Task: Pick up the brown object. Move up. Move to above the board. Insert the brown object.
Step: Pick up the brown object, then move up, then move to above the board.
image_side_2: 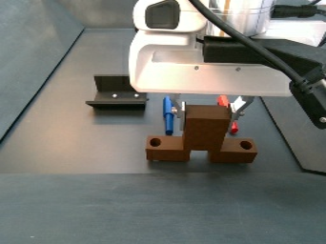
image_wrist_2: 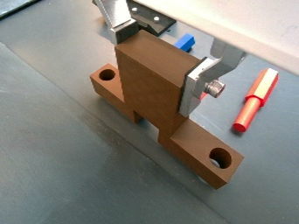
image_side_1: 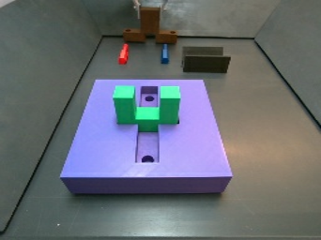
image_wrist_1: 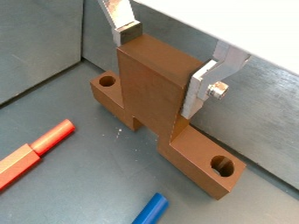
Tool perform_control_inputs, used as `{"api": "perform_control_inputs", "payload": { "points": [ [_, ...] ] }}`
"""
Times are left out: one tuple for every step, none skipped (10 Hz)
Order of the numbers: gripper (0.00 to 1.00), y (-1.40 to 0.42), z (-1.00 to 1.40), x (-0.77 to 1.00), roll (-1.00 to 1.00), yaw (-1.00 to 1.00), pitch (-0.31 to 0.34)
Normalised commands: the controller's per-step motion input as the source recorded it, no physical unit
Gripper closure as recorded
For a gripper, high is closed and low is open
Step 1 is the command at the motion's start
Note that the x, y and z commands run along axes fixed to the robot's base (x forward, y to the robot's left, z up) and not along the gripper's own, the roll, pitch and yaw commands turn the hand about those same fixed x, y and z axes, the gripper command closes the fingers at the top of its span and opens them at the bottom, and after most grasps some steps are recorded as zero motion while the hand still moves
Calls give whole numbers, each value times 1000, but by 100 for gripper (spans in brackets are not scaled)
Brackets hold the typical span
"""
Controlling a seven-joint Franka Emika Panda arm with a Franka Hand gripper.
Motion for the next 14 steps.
{"api": "perform_control_inputs", "payload": {
  "points": [
    [100,0,0,0,0,0,0],
    [100,0,0,0,0,0,0],
    [100,0,0,0,0,0,0],
    [100,0,0,0,0,0,0],
    [100,0,0,0,0,0,0],
    [100,0,0,0,0,0,0],
    [100,0,833,0,0,0,0],
    [100,-5,700,-45,1,-56,56],
    [100,-7,467,-44,32,-49,62],
    [100,0,1400,0,0,0,0],
    [100,-1,1400,-5,-25,8,4],
    [100,-9,1400,-33,16,2,27],
    [100,7,1400,49,-4,8,49],
    [100,14,744,40,-8,1,93]
  ]
}}
